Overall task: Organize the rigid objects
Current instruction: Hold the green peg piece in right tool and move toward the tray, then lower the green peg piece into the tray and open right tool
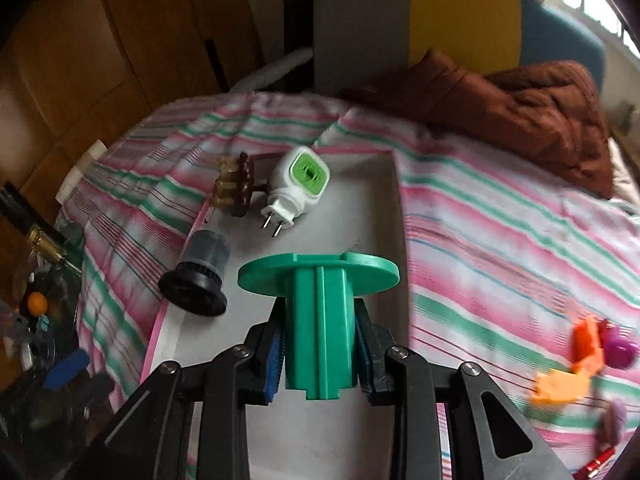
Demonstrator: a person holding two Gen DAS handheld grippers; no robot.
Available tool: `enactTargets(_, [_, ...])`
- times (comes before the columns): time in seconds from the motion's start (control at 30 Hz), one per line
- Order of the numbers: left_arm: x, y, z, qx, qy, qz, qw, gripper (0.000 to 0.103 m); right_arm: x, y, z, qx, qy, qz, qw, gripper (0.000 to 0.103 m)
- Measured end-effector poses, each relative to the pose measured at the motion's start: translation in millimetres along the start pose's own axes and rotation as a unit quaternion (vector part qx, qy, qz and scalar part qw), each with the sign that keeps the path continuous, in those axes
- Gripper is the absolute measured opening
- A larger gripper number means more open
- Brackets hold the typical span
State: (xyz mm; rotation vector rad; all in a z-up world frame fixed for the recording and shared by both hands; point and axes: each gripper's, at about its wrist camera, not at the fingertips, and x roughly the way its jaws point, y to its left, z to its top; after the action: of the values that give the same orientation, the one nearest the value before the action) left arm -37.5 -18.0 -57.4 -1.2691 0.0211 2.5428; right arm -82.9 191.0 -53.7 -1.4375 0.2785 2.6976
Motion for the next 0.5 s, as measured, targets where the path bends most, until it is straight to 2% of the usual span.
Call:
enactTargets(0.1, [0,0,0,0.004,-0.002,0.006,1.0000,0.049,30,7,12,0.002,0.022,-0.016,1.000,0.030])
enactTargets(0.27, [0,3,1,0.005,-0.003,0.013,0.9999,0.049,61,12,23,0.014,0.037,-0.045,0.998,0.030])
enactTargets(0.5, [-2,4,1,0.007,-0.007,0.018,0.9998,0.049,72,19,27,0.008,0.041,-0.059,0.997,0.033])
